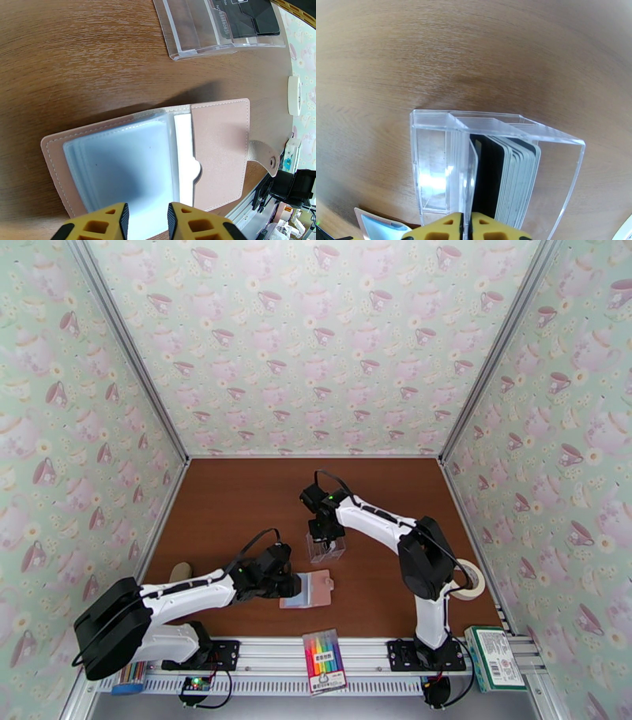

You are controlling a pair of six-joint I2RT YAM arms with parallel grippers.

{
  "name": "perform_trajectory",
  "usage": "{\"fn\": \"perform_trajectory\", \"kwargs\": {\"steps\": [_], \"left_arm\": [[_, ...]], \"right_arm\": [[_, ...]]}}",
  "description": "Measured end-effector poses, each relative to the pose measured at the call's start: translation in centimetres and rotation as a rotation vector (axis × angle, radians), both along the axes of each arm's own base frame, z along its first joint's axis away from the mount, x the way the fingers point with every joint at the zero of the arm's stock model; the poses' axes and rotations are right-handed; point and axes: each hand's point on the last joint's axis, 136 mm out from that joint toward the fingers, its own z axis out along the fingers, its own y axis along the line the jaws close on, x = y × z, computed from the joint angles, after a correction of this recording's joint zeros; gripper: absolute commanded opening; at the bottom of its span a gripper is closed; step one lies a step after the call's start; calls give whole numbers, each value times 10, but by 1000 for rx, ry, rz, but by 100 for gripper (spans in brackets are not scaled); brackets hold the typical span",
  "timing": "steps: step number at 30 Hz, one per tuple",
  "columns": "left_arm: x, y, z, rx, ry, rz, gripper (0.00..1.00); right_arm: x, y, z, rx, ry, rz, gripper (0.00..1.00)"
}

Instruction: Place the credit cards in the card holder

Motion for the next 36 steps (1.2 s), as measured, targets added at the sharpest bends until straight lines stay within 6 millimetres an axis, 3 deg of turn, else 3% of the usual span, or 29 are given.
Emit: {"fn": "perform_trajectory", "kwargs": {"steps": [18,29,36], "left_arm": [[0,0,0,1,0,0,35],[-1,1,0,4,1,-3,35],[2,-3,5,-3,-6,-4,35]], "right_arm": [[1,-1,1,5,5,-33,0],[-2,-2,2,6,14,-65,0],[-6,-3,14,14,7,-64,0]]}}
